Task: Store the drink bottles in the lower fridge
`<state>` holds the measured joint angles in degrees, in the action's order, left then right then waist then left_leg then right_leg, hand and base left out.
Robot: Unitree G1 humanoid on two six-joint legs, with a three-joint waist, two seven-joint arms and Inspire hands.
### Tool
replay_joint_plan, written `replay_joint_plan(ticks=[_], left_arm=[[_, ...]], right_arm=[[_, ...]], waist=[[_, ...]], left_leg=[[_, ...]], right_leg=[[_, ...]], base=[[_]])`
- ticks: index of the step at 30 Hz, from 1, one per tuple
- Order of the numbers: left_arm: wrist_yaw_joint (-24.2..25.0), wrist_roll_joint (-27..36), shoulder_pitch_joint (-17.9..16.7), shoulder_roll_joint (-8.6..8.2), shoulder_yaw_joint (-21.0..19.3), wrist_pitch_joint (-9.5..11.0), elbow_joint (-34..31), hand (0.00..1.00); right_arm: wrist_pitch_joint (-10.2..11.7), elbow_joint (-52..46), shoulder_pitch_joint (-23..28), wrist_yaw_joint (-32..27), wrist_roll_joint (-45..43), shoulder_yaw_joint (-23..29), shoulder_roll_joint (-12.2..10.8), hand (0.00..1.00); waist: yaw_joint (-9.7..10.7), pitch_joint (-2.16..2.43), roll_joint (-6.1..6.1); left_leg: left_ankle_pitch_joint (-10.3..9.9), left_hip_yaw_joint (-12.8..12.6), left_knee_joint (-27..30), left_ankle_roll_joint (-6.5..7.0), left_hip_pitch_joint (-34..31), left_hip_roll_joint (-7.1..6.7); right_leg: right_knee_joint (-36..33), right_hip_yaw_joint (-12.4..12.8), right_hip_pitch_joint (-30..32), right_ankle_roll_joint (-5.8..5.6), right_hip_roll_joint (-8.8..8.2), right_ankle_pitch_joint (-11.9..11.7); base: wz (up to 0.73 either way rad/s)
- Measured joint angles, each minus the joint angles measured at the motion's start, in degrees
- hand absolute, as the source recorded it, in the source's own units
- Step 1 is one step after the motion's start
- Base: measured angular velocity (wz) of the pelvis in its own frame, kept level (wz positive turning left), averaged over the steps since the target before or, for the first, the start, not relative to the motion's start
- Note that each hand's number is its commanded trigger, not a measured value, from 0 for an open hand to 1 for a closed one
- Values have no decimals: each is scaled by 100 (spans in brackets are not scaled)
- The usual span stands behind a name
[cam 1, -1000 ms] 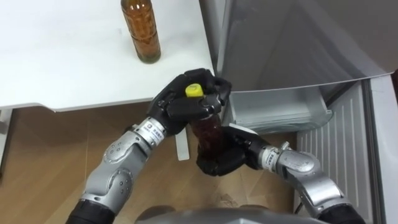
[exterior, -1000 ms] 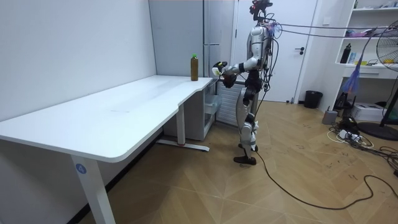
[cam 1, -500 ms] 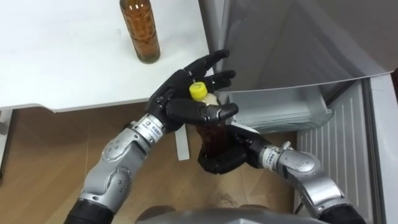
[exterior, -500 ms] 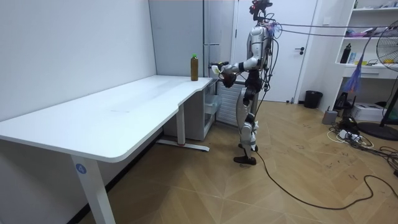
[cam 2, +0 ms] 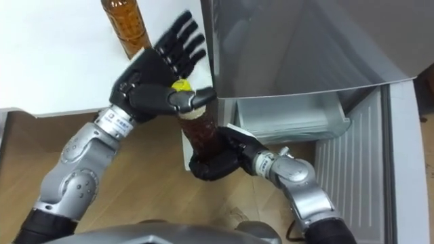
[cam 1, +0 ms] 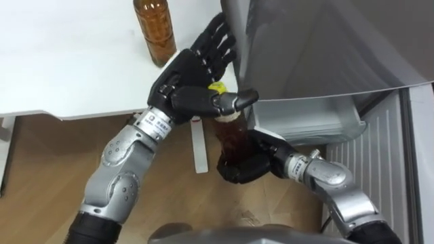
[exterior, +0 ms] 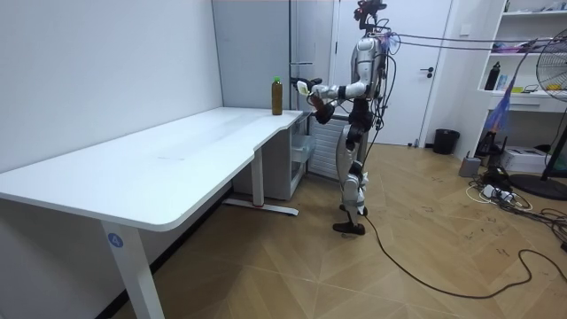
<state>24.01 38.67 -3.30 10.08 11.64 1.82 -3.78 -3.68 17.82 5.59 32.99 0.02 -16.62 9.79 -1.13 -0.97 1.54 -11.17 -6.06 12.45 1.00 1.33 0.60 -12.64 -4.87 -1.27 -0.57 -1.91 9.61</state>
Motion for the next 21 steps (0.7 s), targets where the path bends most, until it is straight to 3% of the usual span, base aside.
replay_joint_plan(ticks=[5, 8, 10, 15, 21], left_arm=[[-145, -8, 5, 45, -156, 108, -407, 0], [-262, -48, -28, 73, -441, 141, -924, 0], [-398, -68, -35, 79, -808, 288, -1375, 0], [-766, -65, -31, 58, -1468, 831, -1910, 0], [-1292, -277, -74, -76, -2039, 849, -2124, 0]], right_arm=[[1, -16, 2, 21, 24, 81, 14, 100], [4, -18, 22, 26, -2, 361, -29, 100], [20, -95, 79, 18, -15, 518, -27, 100], [131, -452, 322, 4, -15, 750, 77, 100], [247, -573, 643, 12, -26, 1172, -63, 100]], waist=[[-28, -26, -85], [-38, -20, -172], [-74, 2, -210], [-107, 9, -207], [-296, 41, -148]], left_leg=[[-6, 14, -9, 2, 60, -4], [-7, 53, 4, 2, 27, -9], [-4, 63, -16, -1, 32, -7], [-3, 63, -41, -2, 139, -20], [-3, 89, -102, -2, 244, -31]], right_leg=[[12, -23, -75, 2, -2, -2], [9, -36, -55, 1, -3, -2], [11, -51, -51, 1, 0, 0], [99, -72, -191, 2, -7, 5], [188, -138, -325, -3, -14, 8]], base=[[1], [5], [0], [0], [3]])
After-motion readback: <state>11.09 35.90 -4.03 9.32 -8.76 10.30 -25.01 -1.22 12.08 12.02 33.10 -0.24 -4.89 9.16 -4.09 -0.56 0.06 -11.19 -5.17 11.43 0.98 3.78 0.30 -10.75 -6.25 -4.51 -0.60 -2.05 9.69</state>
